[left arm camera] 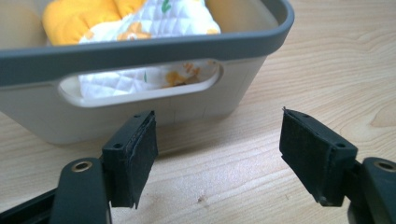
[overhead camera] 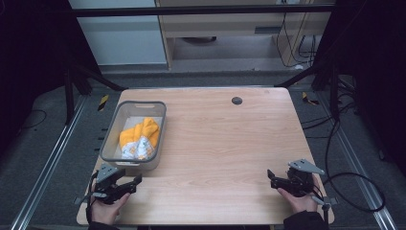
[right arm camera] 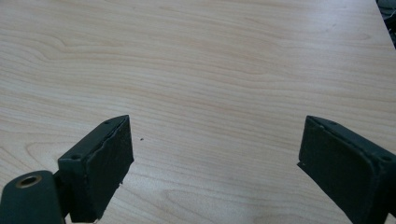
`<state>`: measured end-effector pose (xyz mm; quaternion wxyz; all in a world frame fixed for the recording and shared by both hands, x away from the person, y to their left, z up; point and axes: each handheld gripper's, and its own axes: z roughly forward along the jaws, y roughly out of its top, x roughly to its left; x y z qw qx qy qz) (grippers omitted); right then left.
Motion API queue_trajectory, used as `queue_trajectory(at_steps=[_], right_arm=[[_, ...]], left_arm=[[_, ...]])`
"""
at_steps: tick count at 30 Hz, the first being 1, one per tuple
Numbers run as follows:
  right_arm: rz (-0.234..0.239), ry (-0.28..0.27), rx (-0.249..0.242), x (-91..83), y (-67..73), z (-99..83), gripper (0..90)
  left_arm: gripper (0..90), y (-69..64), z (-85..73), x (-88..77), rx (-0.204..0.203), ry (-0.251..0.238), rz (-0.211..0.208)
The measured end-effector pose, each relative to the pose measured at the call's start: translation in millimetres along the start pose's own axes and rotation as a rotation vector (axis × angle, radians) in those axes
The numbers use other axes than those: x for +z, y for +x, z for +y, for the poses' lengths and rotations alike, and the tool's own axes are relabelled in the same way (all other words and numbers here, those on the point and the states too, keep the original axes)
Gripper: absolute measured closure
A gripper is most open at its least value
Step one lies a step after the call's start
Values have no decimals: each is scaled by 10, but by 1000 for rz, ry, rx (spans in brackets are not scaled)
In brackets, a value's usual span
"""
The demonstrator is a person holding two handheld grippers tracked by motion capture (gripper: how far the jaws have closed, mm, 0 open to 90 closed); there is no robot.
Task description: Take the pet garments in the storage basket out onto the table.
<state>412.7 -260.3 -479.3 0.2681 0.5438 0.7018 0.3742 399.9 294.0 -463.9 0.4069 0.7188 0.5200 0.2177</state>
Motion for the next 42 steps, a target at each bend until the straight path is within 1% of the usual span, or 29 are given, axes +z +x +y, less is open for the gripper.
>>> queue_trajectory(at_steps=[2,3,6,10,11,15,17,19,21,25,26,27,31,36,40,42], right_arm=[[-10,3,-2,4,-6,-7,99],[-10,-1,4,-2,-6,-5,99],[-5,-11,13,-14,-3,1,99],[-6,-2,-1,-3,13,-4,99],[-8,-4,-9,0,13,-6,99],[-9,-19,-8,-19,20,-1,105],[-9,-24,-11,-21,22,-1,107],[-5,-24,-8,-27,28,-1,107],[-6,-22,-15,-27,30,-4,107],[-2,-22,-21,-23,40,-7,107],[5,-16,-18,-24,46,-7,107],[5,-17,-30,-17,47,-10,107],[7,-15,-40,-11,72,-6,107],[12,-17,-41,-10,73,-6,107],[16,-15,-37,-12,77,-10,107],[17,-16,-36,-11,80,-9,107]], left_arm=[[280,-4,6,-5,7,-3,9],[283,-3,10,-12,12,-1,10],[286,-8,20,-32,10,-16,9],[300,-31,52,-95,12,-68,0],[300,-41,57,-106,10,-79,4],[307,-49,79,-126,3,-88,-5],[314,-51,84,-137,2,-93,10],[317,-52,96,-158,-1,-101,16],[320,-50,109,-179,-5,-110,22],[316,-39,141,-212,-33,-138,17],[313,-33,150,-215,-36,-137,15],[312,-30,158,-221,-36,-140,17],[306,-25,189,-244,-40,-158,22],[298,-31,250,-282,-32,-172,27],[297,-36,317,-323,-26,-197,22],[297,-51,345,-346,-17,-212,11]])
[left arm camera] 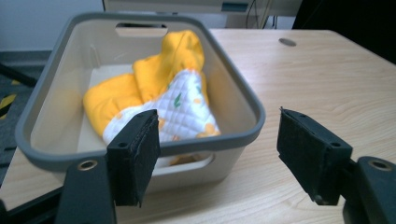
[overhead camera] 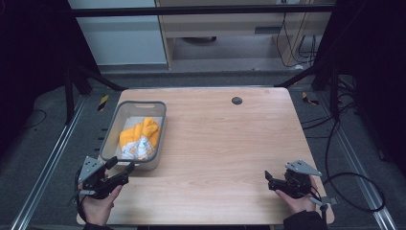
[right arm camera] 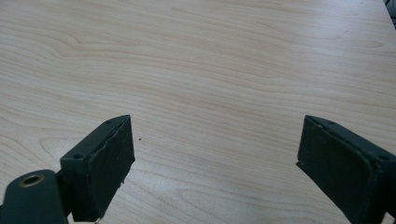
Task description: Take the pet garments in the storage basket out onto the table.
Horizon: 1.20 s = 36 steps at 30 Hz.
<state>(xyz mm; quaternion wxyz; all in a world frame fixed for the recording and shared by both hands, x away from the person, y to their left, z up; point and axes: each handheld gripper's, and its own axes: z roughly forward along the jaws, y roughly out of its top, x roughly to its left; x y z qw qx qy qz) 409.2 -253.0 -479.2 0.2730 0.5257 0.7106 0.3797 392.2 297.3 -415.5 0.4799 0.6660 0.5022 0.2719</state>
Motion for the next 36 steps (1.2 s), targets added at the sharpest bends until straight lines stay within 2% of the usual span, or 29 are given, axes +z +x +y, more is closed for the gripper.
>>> queue_trajectory(at_steps=[3,16,36], right_arm=[[-3,1,-6,8,2,-3,107],[-3,7,-7,14,18,-15,106],[-3,12,-8,25,10,-19,106]], left_arm=[[293,-21,47,-6,17,-4,-5],[278,-18,179,29,33,7,-15],[260,-2,350,302,68,77,-35]])
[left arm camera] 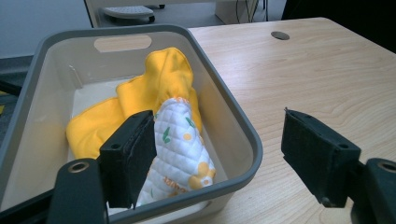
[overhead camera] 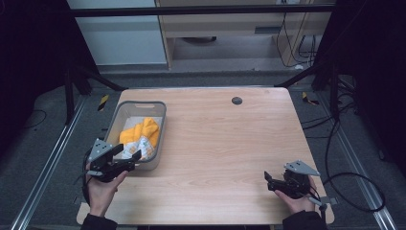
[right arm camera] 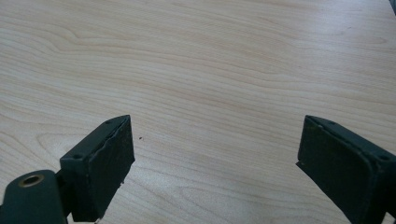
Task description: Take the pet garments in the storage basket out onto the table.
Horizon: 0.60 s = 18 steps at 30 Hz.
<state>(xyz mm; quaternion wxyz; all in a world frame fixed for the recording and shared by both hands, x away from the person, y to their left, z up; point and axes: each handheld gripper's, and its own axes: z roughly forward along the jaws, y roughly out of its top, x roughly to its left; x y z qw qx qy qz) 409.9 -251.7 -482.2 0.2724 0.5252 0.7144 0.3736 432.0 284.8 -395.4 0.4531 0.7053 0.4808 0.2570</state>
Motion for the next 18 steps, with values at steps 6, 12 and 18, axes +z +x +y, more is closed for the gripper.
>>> queue_trajectory(at_steps=[6,12,18], right_arm=[[-1,3,0,5,-5,-3,106],[-3,1,11,-1,-16,-7,106],[-3,3,8,3,-20,-8,106]], left_arm=[[253,32,72,46,3,17,-1],[253,65,150,143,6,31,4],[250,75,230,202,32,65,11]])
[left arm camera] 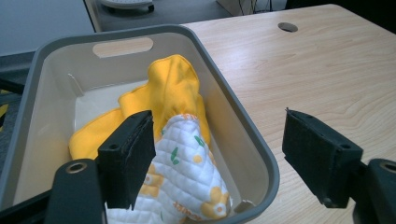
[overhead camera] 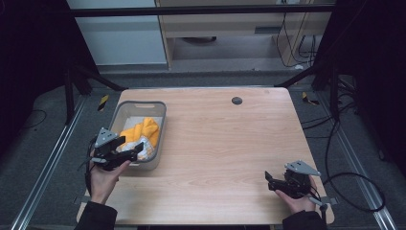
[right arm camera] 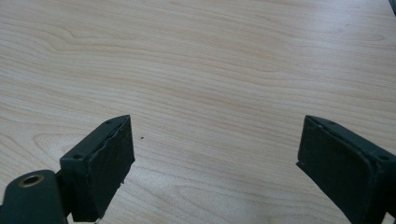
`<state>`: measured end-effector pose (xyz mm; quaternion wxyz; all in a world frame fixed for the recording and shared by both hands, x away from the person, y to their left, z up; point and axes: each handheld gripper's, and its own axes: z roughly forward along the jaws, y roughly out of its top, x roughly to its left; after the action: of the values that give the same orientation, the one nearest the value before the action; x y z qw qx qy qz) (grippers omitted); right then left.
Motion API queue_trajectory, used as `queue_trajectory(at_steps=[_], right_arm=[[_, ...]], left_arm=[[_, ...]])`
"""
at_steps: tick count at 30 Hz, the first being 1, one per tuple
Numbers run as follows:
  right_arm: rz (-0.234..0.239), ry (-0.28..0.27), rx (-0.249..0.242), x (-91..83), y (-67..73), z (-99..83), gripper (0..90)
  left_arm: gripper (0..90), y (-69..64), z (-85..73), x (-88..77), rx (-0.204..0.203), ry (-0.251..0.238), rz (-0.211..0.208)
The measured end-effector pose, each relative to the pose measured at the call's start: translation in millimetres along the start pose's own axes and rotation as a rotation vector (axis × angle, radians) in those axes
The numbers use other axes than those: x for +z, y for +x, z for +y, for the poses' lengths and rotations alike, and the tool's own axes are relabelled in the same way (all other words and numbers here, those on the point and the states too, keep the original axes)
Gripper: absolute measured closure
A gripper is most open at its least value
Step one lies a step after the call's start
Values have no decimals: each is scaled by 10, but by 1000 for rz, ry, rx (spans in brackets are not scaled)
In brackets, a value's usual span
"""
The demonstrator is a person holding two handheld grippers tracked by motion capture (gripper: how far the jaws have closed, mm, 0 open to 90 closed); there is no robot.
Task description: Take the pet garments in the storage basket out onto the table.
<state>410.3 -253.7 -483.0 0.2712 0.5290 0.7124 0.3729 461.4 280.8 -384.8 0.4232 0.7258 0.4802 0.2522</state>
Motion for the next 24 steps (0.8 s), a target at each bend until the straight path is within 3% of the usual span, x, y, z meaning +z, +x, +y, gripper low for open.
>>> queue_trajectory(at_steps=[14,24], right_arm=[[8,2,2,3,8,2,106],[9,5,-7,15,10,-1,107]], left_arm=[[248,73,256,122,24,67,22],[248,119,314,260,25,130,31]])
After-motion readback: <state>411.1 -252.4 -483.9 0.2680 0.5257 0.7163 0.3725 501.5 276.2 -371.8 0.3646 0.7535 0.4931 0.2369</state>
